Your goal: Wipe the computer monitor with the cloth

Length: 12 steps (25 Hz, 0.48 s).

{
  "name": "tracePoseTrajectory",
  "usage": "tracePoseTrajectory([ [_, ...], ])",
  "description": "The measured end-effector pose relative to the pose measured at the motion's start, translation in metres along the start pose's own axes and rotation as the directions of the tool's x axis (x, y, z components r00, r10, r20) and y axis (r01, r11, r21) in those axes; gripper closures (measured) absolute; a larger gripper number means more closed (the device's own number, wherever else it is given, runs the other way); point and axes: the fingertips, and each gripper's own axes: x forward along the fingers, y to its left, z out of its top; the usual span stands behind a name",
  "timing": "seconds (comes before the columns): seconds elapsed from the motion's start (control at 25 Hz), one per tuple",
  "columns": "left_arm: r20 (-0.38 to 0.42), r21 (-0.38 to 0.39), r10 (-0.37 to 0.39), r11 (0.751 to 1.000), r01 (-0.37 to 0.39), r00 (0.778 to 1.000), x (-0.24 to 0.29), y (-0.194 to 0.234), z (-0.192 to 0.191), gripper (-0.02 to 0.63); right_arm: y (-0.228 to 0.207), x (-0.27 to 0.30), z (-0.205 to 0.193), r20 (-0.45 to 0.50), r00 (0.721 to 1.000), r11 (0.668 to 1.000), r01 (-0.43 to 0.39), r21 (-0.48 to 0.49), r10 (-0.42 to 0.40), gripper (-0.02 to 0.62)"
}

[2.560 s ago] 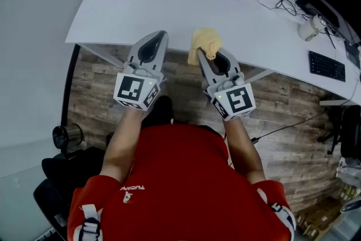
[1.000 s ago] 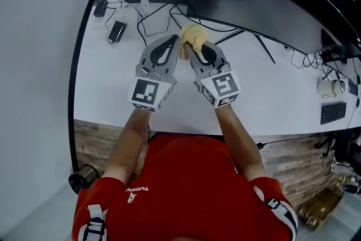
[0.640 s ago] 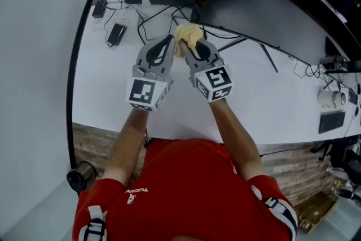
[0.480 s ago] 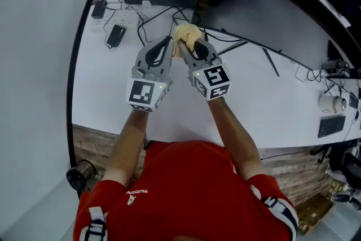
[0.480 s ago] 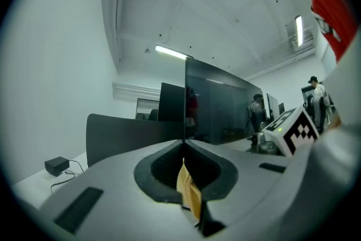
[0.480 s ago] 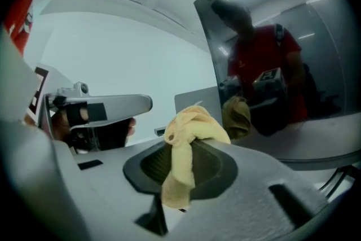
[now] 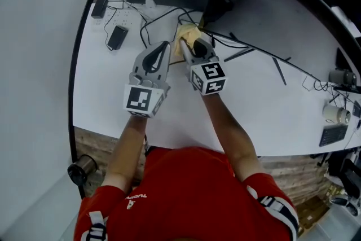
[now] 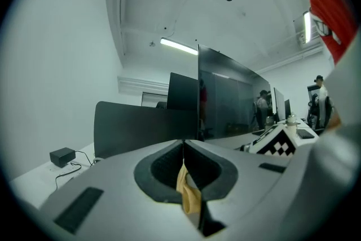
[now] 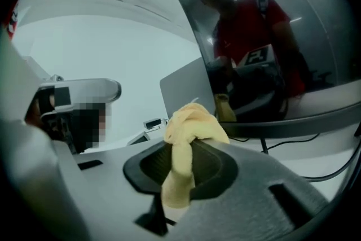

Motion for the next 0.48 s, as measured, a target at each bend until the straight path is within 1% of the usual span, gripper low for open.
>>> tracePoseTrajectory([
  [0.12, -0.029, -0.013, 0.010, 1.000, -0.010, 1.000, 0.000, 0.005, -0.002, 0.597, -0.006, 0.012, -0.002, -0.011, 1.000, 1.000, 0.019, 0.017, -0.018, 0.525],
  [0.36, -0.031, -0.034, -0.003, 0.999, 0.002, 1.000, -0.001, 0.009, -0.012, 0.597, -0.017, 0.021, -0.001, -0.015, 0.998, 0.996, 0.066, 0.062, -0.066, 0.525],
  [0.48, -0.031, -0.039, -0.013, 0.999, 0.011, 0.999, 0.001, 0.007, -0.009, 0.597, -0.017, 0.020, 0.003, -0.005, 0.996, 0.993, 0.089, 0.077, -0.089, 0.525],
])
